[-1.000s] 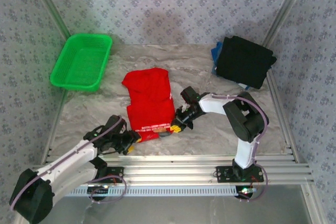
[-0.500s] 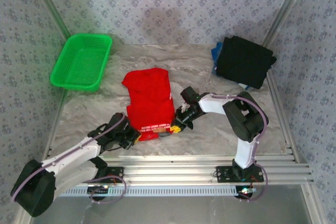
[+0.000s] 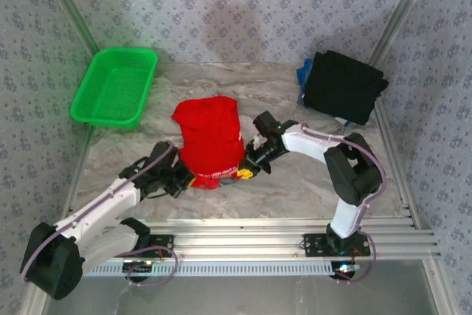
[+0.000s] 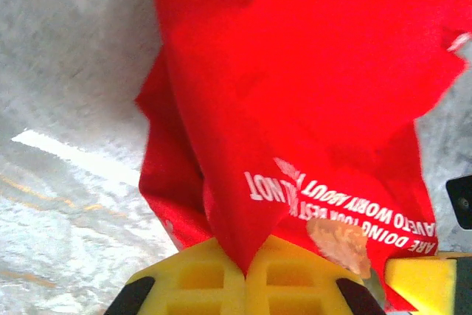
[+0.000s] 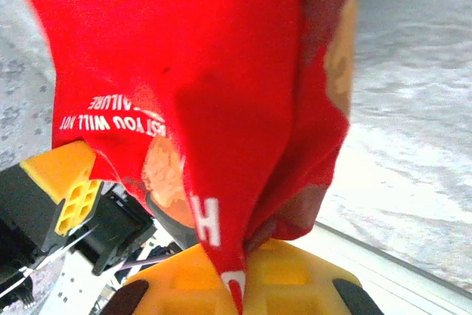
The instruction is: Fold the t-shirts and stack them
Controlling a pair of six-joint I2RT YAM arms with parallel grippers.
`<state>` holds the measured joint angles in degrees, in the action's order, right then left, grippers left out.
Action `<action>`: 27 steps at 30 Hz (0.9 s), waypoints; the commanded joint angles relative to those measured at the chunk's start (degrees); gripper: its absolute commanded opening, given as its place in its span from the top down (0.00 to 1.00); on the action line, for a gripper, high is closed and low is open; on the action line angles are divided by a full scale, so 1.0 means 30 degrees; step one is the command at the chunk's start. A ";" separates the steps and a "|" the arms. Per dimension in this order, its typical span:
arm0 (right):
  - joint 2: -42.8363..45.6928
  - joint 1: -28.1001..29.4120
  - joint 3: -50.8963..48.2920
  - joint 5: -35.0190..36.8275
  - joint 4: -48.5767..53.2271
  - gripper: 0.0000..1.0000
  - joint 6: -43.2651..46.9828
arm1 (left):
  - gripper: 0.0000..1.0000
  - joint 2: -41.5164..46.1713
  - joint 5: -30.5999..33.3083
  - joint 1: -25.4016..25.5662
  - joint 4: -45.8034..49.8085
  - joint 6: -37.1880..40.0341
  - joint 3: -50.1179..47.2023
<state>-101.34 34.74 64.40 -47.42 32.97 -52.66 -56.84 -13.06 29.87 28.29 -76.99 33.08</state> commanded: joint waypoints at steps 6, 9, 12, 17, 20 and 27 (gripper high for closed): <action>-0.0238 -0.0534 0.4191 -0.0189 0.2392 0.96 0.0998 | 1.00 -0.1344 -0.1300 -0.1797 0.3049 0.2701 0.3648; -0.0922 -0.0891 0.5516 -0.0311 0.2661 0.96 0.1167 | 1.00 -0.1877 -0.1890 -0.2354 0.2836 0.3055 0.4211; -0.1413 -0.1118 0.6647 -0.0337 0.2903 0.96 0.1319 | 1.00 -0.2117 -0.2289 -0.2675 0.2770 0.3272 0.4554; -0.1507 -0.1181 0.5984 -0.0364 0.2893 0.97 0.1429 | 1.00 -0.1635 -0.2503 -0.2077 0.2319 0.2395 0.3437; -0.0973 -0.1093 0.4439 -0.0362 0.2179 0.97 0.1050 | 1.00 -0.0671 -0.2120 -0.0679 0.1086 0.0377 0.1761; 0.0257 -0.1078 0.0318 -0.0073 0.0178 0.99 -0.0257 | 0.98 0.0450 0.0078 0.3616 -0.0512 -0.3921 -0.1007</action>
<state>-103.70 31.27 69.12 -47.53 36.14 -51.11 -56.95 -15.94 37.71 27.90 -77.95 31.38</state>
